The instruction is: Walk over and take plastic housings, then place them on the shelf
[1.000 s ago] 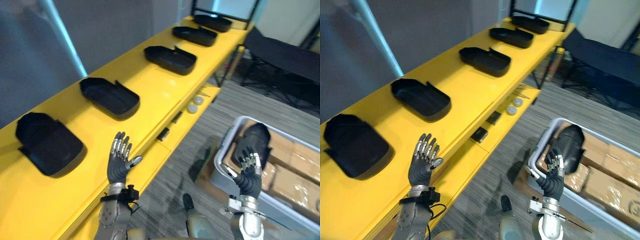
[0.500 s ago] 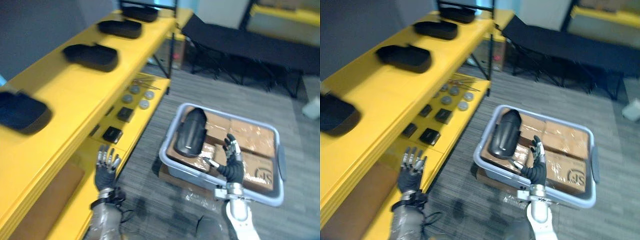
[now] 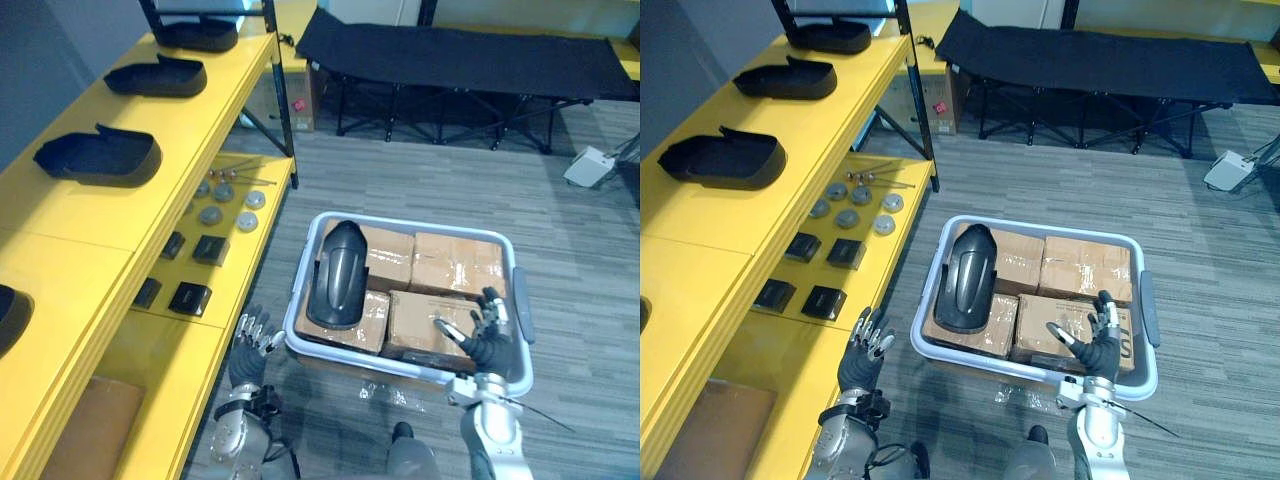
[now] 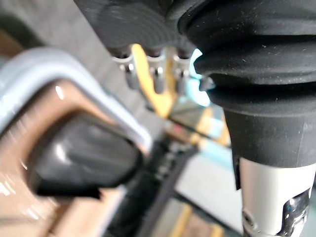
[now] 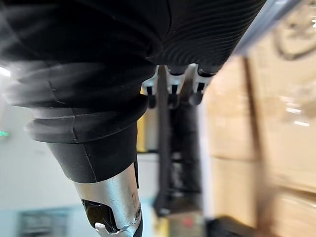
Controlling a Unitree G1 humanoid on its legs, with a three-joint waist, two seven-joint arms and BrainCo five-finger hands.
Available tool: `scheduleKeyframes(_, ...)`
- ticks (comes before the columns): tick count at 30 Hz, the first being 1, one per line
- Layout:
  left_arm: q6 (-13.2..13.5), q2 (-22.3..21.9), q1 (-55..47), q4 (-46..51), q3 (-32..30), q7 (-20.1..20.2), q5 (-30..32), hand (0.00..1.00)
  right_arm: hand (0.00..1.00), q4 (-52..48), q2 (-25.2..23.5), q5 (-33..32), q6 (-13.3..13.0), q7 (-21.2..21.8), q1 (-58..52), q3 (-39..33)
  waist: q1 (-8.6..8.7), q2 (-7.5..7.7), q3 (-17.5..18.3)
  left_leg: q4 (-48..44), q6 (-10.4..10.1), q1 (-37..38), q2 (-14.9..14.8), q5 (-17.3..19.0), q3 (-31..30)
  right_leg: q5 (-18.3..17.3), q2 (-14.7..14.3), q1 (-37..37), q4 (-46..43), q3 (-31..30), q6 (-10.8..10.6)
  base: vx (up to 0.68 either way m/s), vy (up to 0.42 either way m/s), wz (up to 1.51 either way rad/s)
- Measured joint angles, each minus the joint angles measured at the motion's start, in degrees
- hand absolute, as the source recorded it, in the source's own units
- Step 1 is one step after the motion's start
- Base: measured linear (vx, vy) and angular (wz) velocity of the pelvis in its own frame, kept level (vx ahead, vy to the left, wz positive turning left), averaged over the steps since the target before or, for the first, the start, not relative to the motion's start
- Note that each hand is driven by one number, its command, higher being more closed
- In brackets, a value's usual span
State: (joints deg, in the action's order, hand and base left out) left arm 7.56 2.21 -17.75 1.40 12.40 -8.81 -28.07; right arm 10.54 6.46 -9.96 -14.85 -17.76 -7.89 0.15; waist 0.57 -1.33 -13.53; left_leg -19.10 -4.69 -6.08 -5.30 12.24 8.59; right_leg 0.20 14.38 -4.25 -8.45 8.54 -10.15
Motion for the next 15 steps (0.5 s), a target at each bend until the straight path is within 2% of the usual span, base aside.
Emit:
scheduleKeyframes(4,-0.79,0.08,1.09,-1.33,0.42,-1.71,1.34,0.0,0.0,11.14,1.8,0.02,2.42,-2.72,11.1,-0.78,-1.42,-0.98,-2.48,0.2,0.39,-1.72,0.86,-1.09,-2.41,1.32,0.47,1.31,2.14,3.14,-0.05,-0.08,0.013,0.34)
scheduleKeyframes(8,-1.77,0.3,3.45,-6.52,0.47,-2.41,2.65,0.0,0.0,22.97,6.8,-0.59,5.14,-7.39,27.8,-4.54,-3.89,-1.87,-7.17,0.98,-0.12,-4.5,1.22,-3.59,-6.01,2.3,-0.02,1.22,2.79,7.2,0.66,-0.12,-0.037,0.44)
scheduleKeyframes(9,-1.96,0.41,3.53,-7.63,0.51,-2.42,3.73,0.0,0.0,24.04,7.71,-0.64,5.37,-7.79,29.84,-4.76,-4.16,-1.97,-7.62,1.12,-0.2,-4.82,1.26,-3.92,-6.54,2.41,-0.15,1.16,2.86,7.49,0.72,-0.1,-0.038,0.32)
scheduleKeyframes(11,-2.25,1.24,3.99,-13.42,1.78,-2.9,6.45,0.0,0.0,27.08,10.82,-1.57,6.41,-8.92,35.93,-4.87,-5.86,-2.03,-8.16,2.44,-0.34,-5.53,1.39,-5.53,-7.16,2.77,-0.16,0.27,2.87,8.36,1.01,-0.05,-0.036,0.23)
scheduleKeyframes(15,-1.87,1.03,4.07,-21.51,2.75,-3.62,8.04,0.0,0.0,31.59,13.39,-2.76,8.2,-9.2,43.23,-4.89,-6.72,-2.85,-9.33,2.65,-0.33,-5.94,1.9,-6.14,-8.26,2.79,0.17,0.3,2.5,9.15,1.02,-0.02,-0.005,0.14)
